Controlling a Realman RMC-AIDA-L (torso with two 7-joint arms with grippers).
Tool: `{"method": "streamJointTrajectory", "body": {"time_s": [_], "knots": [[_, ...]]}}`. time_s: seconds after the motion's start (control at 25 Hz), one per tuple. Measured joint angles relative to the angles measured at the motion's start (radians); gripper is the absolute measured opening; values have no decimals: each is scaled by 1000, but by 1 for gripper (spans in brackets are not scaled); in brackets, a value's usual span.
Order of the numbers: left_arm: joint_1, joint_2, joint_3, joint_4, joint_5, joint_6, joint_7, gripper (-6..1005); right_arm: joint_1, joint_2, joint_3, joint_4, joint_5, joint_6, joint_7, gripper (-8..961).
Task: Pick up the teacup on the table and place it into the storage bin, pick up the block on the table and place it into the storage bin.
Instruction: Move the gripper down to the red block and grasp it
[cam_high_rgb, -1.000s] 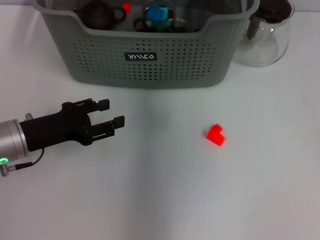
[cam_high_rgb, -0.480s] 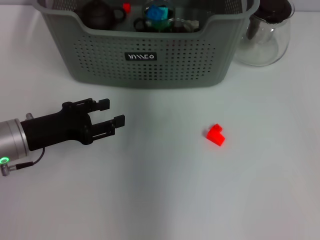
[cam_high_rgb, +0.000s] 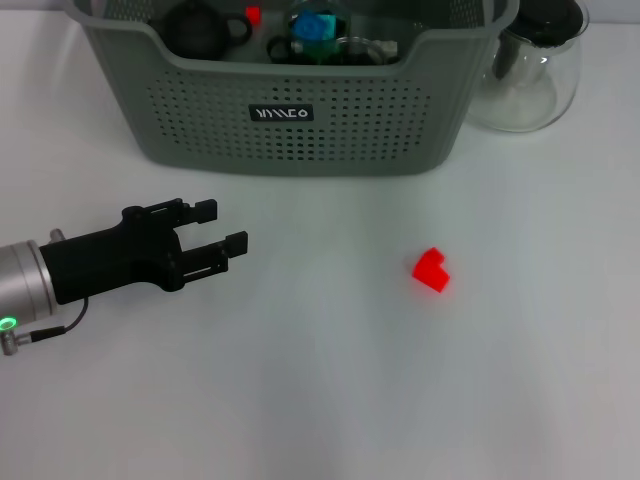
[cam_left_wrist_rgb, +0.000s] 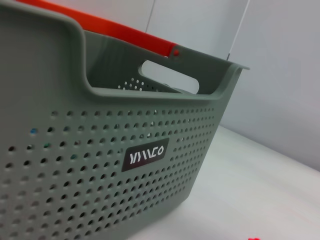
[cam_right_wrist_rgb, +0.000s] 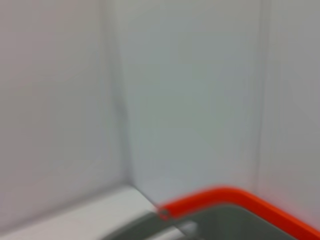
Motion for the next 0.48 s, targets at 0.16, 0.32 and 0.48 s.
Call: {"method": "streamJointTrajectory", "body": {"time_s": [0.16,0.32,0.48], "knots": [[-3,1,0,0,0,-1,1,665,-221,-35,120,-228,174,-307,-61,579],[-14,5,-1,3,0,-10,-3,665,-327,-50,240,-281,150,-551,-74,573],[-8,16,-1,24,8,8,-12,665,-353,-31,242,-282,-20,-685,-80,573]]}}
